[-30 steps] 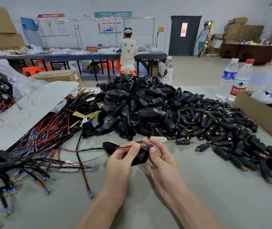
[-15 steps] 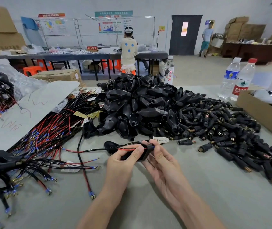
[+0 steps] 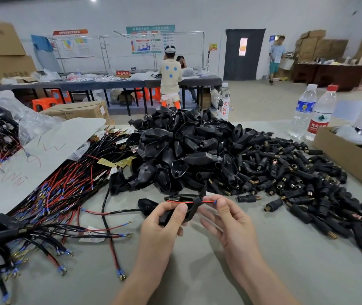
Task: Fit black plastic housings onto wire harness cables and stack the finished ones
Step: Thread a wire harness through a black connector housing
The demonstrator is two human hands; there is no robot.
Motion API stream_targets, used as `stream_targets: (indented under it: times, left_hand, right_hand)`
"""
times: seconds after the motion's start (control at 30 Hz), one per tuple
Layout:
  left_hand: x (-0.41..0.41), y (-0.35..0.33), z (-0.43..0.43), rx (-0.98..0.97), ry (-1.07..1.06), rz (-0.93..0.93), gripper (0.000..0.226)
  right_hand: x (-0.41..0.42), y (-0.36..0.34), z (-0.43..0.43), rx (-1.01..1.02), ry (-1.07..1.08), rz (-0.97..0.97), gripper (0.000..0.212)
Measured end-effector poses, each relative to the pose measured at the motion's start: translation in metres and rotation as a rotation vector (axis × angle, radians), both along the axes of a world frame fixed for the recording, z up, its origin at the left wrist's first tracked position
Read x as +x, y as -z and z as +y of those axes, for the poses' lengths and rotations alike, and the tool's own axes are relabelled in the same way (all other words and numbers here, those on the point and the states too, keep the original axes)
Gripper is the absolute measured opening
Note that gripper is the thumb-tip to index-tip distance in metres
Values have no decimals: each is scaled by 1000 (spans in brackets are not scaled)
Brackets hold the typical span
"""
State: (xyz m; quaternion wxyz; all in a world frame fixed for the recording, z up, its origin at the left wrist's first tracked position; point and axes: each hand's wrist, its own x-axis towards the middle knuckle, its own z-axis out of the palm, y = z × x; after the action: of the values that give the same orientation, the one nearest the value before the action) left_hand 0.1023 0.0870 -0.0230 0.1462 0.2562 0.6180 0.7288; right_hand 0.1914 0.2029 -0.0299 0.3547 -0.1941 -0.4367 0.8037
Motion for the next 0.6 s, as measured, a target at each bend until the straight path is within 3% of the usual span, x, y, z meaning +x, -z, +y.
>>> stream_targets:
  times: [0.1, 0.2, 0.33, 0.43, 0.6]
  left_hand:
    - [-4, 2, -2, 2, -38, -52, 24]
    - [-3, 2, 1, -31, -50, -5, 8]
    - [0, 6, 4, -109, -77, 48, 18]
    - [2, 6, 5, -113, -20, -84, 32]
    - [5, 5, 14, -37, 117, -502, 56]
  right_hand:
    - [4, -3, 10, -48, 68, 9, 30]
    - [6, -4, 18, -70, 93, 33, 34]
    - [9, -3, 24, -100, 72, 81, 26]
    - [9, -3, 27, -153, 11, 129, 21]
    - [8, -4, 29, -242, -81, 196, 17]
